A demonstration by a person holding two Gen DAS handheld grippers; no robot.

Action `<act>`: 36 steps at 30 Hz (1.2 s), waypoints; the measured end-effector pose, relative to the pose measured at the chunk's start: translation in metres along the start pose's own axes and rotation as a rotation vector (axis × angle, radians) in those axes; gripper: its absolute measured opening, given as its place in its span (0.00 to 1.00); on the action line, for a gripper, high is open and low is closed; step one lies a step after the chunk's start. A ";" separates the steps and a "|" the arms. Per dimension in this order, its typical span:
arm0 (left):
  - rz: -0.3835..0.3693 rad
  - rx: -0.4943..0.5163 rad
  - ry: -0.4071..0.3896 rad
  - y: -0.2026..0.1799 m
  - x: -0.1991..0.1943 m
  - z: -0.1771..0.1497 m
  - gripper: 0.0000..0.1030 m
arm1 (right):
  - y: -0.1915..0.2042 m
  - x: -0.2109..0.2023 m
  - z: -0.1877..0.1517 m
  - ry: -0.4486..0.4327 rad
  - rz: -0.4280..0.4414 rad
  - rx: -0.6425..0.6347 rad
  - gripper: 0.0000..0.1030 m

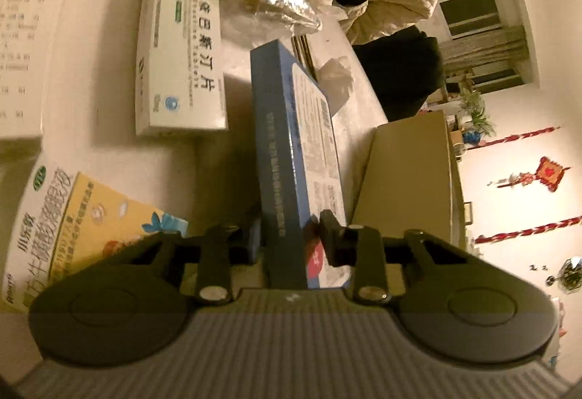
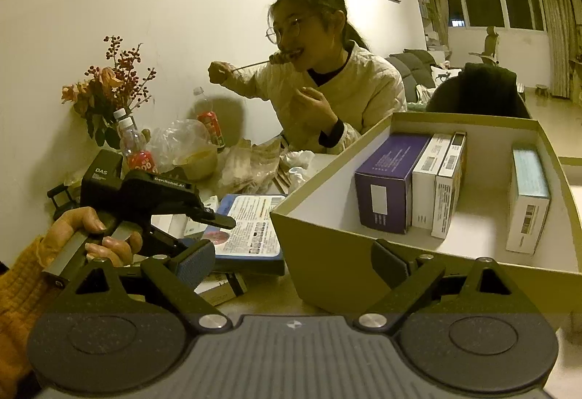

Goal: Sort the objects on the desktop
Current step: 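Lift the blue-and-white box with the left gripper toward the right gripper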

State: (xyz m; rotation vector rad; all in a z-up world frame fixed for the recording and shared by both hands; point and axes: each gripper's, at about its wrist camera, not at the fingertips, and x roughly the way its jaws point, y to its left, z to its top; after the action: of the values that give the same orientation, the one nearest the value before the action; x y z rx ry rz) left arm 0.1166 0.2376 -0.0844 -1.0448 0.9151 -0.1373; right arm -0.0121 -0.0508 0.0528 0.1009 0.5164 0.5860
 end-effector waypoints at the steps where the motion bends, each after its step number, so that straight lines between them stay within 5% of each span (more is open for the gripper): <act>1: -0.005 -0.002 -0.009 0.001 -0.001 -0.002 0.27 | 0.000 0.000 0.000 0.001 0.000 0.002 0.91; 6: -0.027 0.019 -0.052 -0.004 -0.014 -0.010 0.20 | 0.001 0.001 -0.002 0.008 0.002 0.009 0.91; 36: -0.158 -0.003 -0.107 0.003 -0.060 -0.028 0.19 | 0.012 -0.001 -0.015 0.032 0.106 0.125 0.91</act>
State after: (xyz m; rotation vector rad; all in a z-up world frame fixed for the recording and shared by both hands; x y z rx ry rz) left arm 0.0576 0.2503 -0.0562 -1.1161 0.7360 -0.2094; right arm -0.0266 -0.0421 0.0432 0.2390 0.5812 0.6596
